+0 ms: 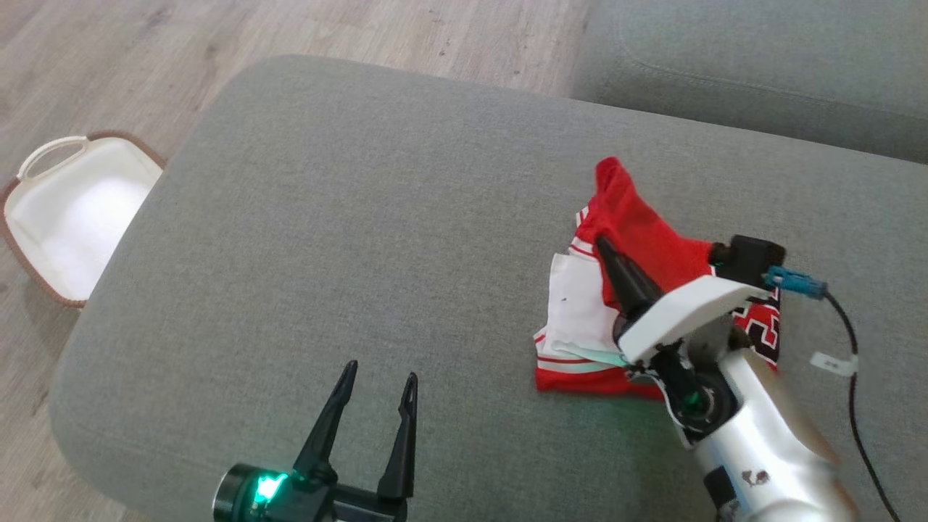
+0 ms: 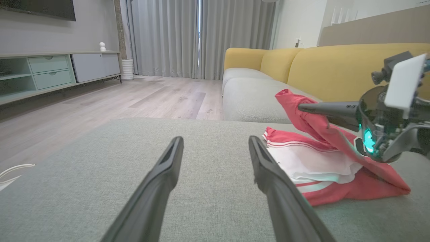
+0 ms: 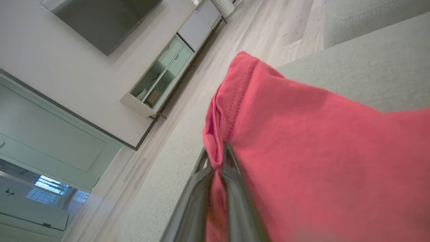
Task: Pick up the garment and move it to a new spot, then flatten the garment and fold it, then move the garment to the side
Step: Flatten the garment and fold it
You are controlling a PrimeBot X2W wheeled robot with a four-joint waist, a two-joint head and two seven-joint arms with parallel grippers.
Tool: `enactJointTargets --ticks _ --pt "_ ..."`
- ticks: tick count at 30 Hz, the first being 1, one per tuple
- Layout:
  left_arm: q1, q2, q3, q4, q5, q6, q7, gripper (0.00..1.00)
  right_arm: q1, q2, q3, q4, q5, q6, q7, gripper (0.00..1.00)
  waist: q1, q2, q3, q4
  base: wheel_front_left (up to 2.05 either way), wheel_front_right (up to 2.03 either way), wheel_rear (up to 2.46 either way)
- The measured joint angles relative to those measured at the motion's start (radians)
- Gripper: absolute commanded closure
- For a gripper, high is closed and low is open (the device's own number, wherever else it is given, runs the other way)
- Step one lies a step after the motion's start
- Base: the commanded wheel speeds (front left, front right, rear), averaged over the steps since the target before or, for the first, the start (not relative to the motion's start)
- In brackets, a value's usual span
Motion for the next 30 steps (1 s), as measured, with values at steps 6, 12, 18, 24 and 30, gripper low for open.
enactJointTargets --ticks 6,12,18,24,30 --pt "0.000 0.000 -0.008 0.001 -0.010 0.001 0.000 0.00 -0.048 -0.001 0.091 0.083 0.068 0.000 -0.043 0.00 0.0000 0.0000 0.009 -0.001 0.00 0.00 0.00" --pt "0.001 0.000 -0.001 0.014 -0.010 0.009 0.000 0.00 -0.059 -0.001 0.136 0.082 0.079 0.000 -0.114 0.00 0.0000 0.0000 -0.005 -0.044 0.00 0.00 0.00" --pt "0.029 0.000 0.021 0.014 -0.014 0.012 0.000 0.00 -0.034 -0.017 0.104 0.015 -0.018 0.000 -0.193 0.00 0.0000 0.0000 -0.037 -0.125 0.00 0.00 0.00" --pt "0.048 0.000 0.056 0.012 -0.035 0.019 0.000 0.00 0.105 -0.086 0.035 -0.103 -0.046 0.000 -0.275 0.00 0.0000 0.0000 -0.073 -0.217 0.00 0.00 0.00" --pt "0.054 -0.001 0.091 0.010 -0.035 0.036 0.000 0.00 0.237 -0.179 0.000 -0.195 -0.185 0.000 -0.365 0.00 -0.0001 0.0000 -0.114 -0.279 0.00 0.00 0.00"
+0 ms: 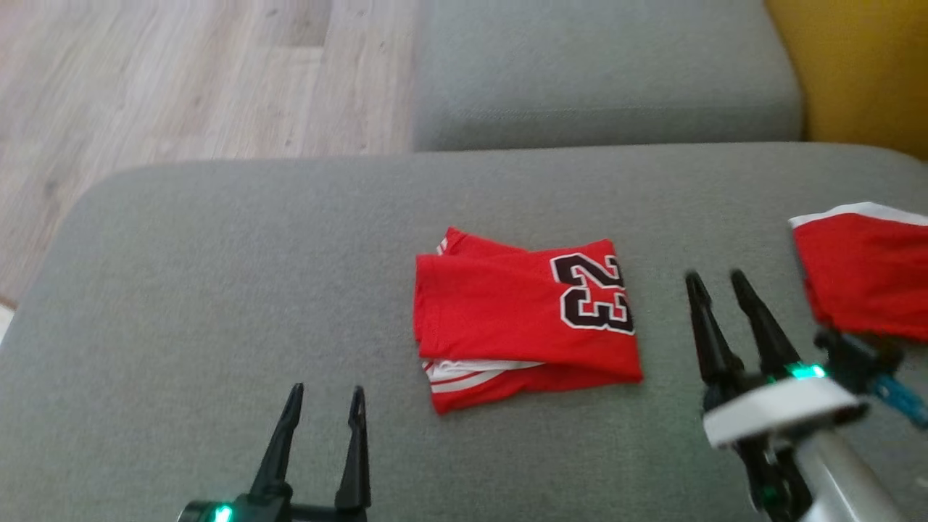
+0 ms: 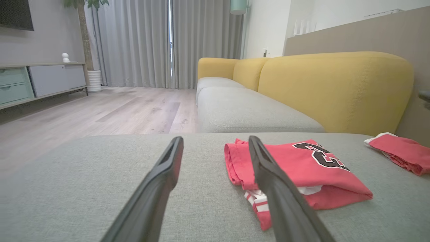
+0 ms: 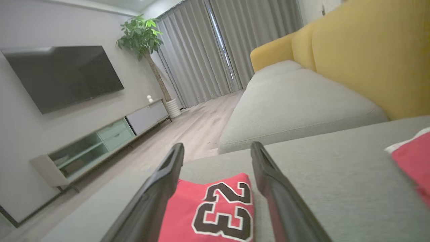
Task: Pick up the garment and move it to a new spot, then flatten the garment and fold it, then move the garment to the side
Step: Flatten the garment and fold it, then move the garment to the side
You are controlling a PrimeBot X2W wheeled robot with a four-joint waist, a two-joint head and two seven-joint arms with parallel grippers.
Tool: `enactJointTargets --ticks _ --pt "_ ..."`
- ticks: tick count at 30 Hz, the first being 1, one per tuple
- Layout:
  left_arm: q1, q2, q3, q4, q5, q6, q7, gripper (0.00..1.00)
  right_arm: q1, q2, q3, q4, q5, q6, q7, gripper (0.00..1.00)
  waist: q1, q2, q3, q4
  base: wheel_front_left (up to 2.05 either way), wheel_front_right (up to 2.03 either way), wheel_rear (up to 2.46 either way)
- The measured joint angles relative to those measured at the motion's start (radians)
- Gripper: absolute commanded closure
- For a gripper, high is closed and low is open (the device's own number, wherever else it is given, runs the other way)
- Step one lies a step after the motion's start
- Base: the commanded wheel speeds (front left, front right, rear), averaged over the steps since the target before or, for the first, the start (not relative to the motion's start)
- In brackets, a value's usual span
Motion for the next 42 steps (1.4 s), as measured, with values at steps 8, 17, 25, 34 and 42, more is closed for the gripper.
enactJointTargets --ticks 8,17,25,34,42 --pt "0.051 -0.001 0.027 0.005 -0.024 0.026 0.000 0.00 0.205 0.040 -0.165 -0.096 -0.356 0.000 -0.012 0.00 -0.0002 0.0000 -0.053 -0.031 0.00 0.00 0.00" --pt "0.092 -0.001 0.056 0.039 -0.026 0.027 0.000 0.00 0.342 0.138 -0.208 -0.137 -0.498 0.000 -0.014 0.00 -0.0001 0.0000 -0.074 -0.039 0.00 0.00 0.00" --pt "0.092 -0.001 0.061 0.038 -0.026 0.035 0.000 0.00 0.342 0.152 -0.215 -0.142 -0.509 0.000 -0.014 0.00 0.0000 0.0000 -0.074 -0.038 0.00 0.00 0.00" --pt "0.092 -0.001 0.065 0.038 -0.026 0.035 0.000 0.00 0.342 0.158 -0.223 -0.140 -0.518 0.000 -0.014 0.00 0.0001 0.0000 -0.072 -0.038 0.00 0.00 0.00" --pt "0.092 -0.001 0.065 0.038 -0.026 0.035 0.000 0.00 0.344 0.161 -0.234 -0.135 -0.517 0.000 -0.014 0.00 0.0001 0.0000 -0.076 -0.041 0.00 0.00 0.00"
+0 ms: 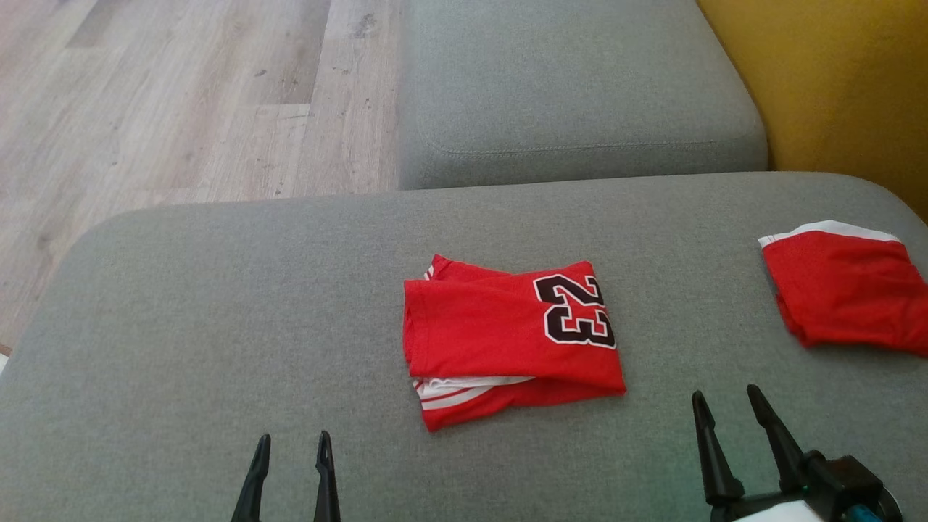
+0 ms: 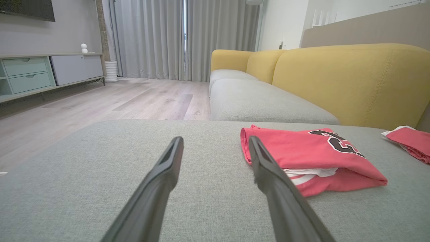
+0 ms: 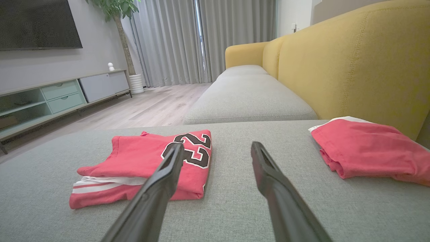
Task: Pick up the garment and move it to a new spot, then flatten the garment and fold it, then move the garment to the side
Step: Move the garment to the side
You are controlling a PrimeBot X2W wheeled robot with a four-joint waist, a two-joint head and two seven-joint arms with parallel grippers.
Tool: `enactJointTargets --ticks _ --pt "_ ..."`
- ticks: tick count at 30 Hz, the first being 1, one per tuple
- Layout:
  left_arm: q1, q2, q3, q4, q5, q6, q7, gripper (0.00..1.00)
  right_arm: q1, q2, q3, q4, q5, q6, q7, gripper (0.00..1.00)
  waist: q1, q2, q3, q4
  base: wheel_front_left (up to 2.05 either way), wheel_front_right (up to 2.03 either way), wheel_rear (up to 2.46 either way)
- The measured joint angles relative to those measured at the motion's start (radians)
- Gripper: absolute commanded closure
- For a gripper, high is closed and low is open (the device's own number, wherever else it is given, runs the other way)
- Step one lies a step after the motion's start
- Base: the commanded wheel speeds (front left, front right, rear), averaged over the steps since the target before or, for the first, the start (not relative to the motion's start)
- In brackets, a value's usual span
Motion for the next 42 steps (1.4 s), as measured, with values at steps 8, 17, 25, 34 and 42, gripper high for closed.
enactJointTargets --ticks 8,17,25,34,42 --pt "0.000 0.000 0.000 -0.001 0.000 0.000 0.000 0.00 0.000 0.002 -0.013 -0.001 -0.014 0.000 0.000 0.00 0.0000 0.0000 0.013 -0.001 0.00 0.00 0.00" --pt "-0.007 0.000 -0.008 0.000 0.000 -0.002 0.000 0.00 -0.041 0.000 -0.013 0.031 -0.008 0.000 0.000 0.00 0.0000 0.0000 0.084 0.009 0.00 0.00 0.00" --pt "-0.057 0.000 -0.038 0.000 0.001 -0.010 0.000 0.00 -0.218 -0.009 0.045 0.186 0.119 0.000 0.026 0.00 0.0001 0.0000 0.172 0.031 0.00 0.00 0.00" --pt "-0.135 -0.001 -0.080 0.020 0.001 -0.011 0.000 0.00 -0.490 -0.054 0.095 0.363 0.352 0.000 0.264 0.00 0.0003 0.0000 0.266 0.053 0.00 0.00 0.00" --pt "-0.181 -0.002 -0.106 0.027 0.001 -0.010 0.000 0.00 -0.609 -0.058 0.139 0.520 0.443 0.000 0.332 0.00 0.0001 0.0000 0.310 0.071 0.00 0.00 0.00"
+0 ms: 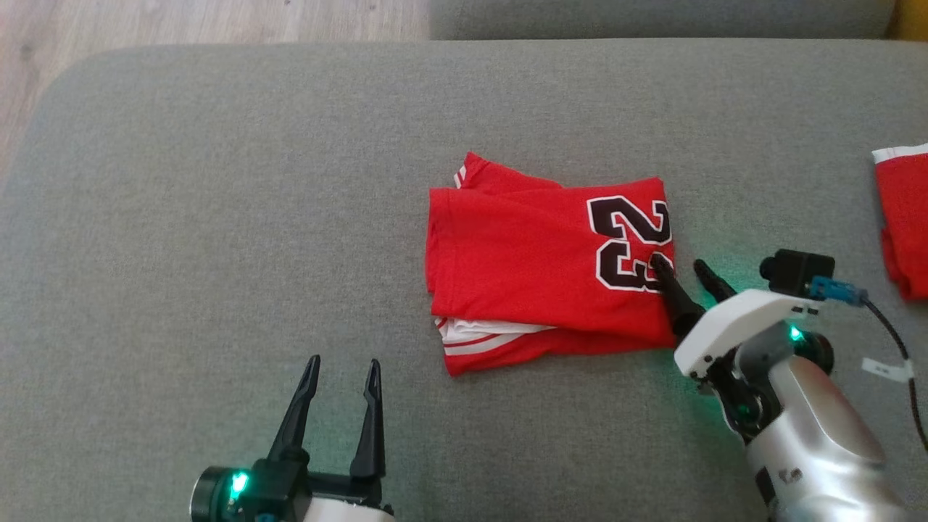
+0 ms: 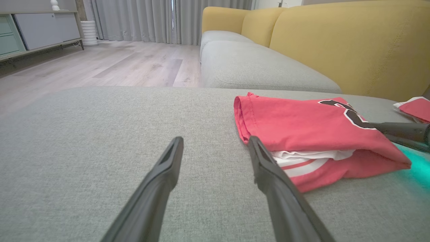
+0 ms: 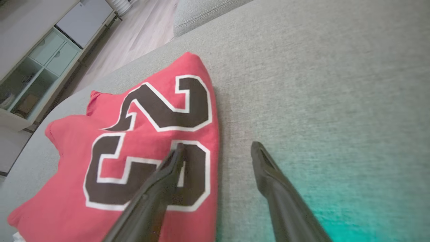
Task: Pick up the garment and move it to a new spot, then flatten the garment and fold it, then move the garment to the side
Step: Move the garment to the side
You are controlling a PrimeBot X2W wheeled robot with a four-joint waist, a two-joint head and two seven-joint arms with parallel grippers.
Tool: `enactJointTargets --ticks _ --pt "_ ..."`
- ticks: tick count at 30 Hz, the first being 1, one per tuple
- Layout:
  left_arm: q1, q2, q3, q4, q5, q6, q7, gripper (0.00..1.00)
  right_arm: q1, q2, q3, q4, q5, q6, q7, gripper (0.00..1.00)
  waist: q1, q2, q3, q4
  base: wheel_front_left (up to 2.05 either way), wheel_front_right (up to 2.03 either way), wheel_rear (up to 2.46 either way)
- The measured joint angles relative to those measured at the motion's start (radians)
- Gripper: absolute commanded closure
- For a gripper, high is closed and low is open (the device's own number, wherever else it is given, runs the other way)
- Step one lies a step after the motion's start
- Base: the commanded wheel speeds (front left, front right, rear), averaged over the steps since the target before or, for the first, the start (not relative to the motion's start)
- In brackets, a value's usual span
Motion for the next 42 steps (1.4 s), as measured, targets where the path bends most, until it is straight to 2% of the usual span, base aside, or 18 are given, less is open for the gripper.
enactJointTargets --ticks 1,2,3,4,10,12,15,18,20,26,35,36,37,38,42 --pt "-0.004 0.000 0.000 0.001 0.000 0.000 0.000 0.00 -0.010 0.002 0.009 0.010 0.015 0.000 0.000 0.08 0.0000 0.0000 0.003 0.002 0.00 0.00 0.00" --pt "-0.008 0.000 -0.001 0.002 0.000 0.000 0.000 0.00 -0.020 0.004 0.021 0.021 0.027 0.000 0.000 0.51 -0.0001 0.0000 0.006 0.004 0.00 0.00 0.00" --pt "-0.011 0.000 -0.001 0.002 0.000 0.000 0.000 0.00 -0.029 0.006 0.033 0.030 0.040 0.000 0.000 0.88 -0.0001 0.0000 0.008 0.005 0.00 0.00 0.00" --pt "-0.012 0.000 -0.001 0.003 0.000 0.000 0.000 0.00 -0.036 0.008 0.044 0.039 0.054 0.000 0.002 1.00 -0.0001 0.0000 0.011 0.006 0.00 0.00 0.00" --pt "-0.014 0.000 0.001 -0.002 0.000 0.002 0.000 0.00 -0.063 -0.007 0.091 0.055 0.091 0.000 -0.024 1.00 -0.0002 0.0000 0.022 -0.002 0.00 0.00 0.00" --pt "-0.015 0.000 0.003 -0.013 0.000 0.002 0.000 0.00 -0.074 -0.029 0.105 0.055 0.089 0.000 -0.044 1.00 -0.0002 0.0000 0.026 -0.016 0.00 0.00 0.00" --pt "-0.019 0.000 0.004 -0.031 -0.001 -0.001 0.000 0.00 -0.104 -0.089 0.113 0.045 0.079 0.000 -0.056 1.00 -0.0002 0.0000 0.037 -0.047 0.00 0.00 0.00" --pt "-0.031 -0.001 0.003 -0.058 -0.069 -0.047 0.000 0.00 -0.139 -0.171 0.108 0.022 0.065 0.000 -0.061 1.00 -0.0001 0.0000 0.051 -0.085 0.00 0.00 0.00" --pt "-0.042 -0.001 0.006 -0.070 -0.075 -0.067 0.000 0.00 -0.158 -0.223 0.096 0.005 0.057 0.000 -0.062 1.00 -0.0002 0.0000 0.061 -0.111 0.00 0.00 0.00" --pt "-0.085 -0.001 0.038 -0.124 -0.051 -0.089 0.000 0.00 -0.207 -0.356 0.040 -0.034 0.022 0.000 -0.041 1.00 -0.0002 0.0000 0.097 -0.190 0.00 0.00 0.00" --pt "-0.118 -0.002 0.075 -0.159 -0.007 -0.122 -0.002 0.00 -0.302 -0.432 -0.106 -0.084 -0.054 0.000 -0.023 1.00 0.0000 0.0000 0.171 -0.264 0.00 0.00 0.00" --pt "-0.119 -0.002 0.078 -0.159 -0.004 -0.123 -0.002 0.00 -0.304 -0.434 -0.126 -0.084 -0.069 0.000 -0.020 0.96 0.0000 0.0000 0.176 -0.268 0.00 0.00 0.00" --pt "-0.120 -0.002 0.082 -0.159 -0.001 -0.123 -0.002 0.00 -0.304 -0.434 -0.142 -0.085 -0.087 0.000 -0.019 0.31 0.0000 0.0000 0.180 -0.272 0.00 0.00 0.00" --pt "-0.122 -0.002 0.088 -0.159 -0.001 -0.123 -0.002 0.00 -0.303 -0.432 -0.157 -0.088 -0.109 0.000 -0.020 0.00 0.0000 0.0000 0.182 -0.275 0.00 0.00 0.00" --pt "-0.130 -0.002 0.096 -0.159 -0.021 -0.123 -0.002 0.00 -0.295 -0.388 -0.208 -0.127 -0.173 0.000 -0.033 0.00 -0.0002 0.0000 0.163 -0.276 0.00 0.00 0.00"
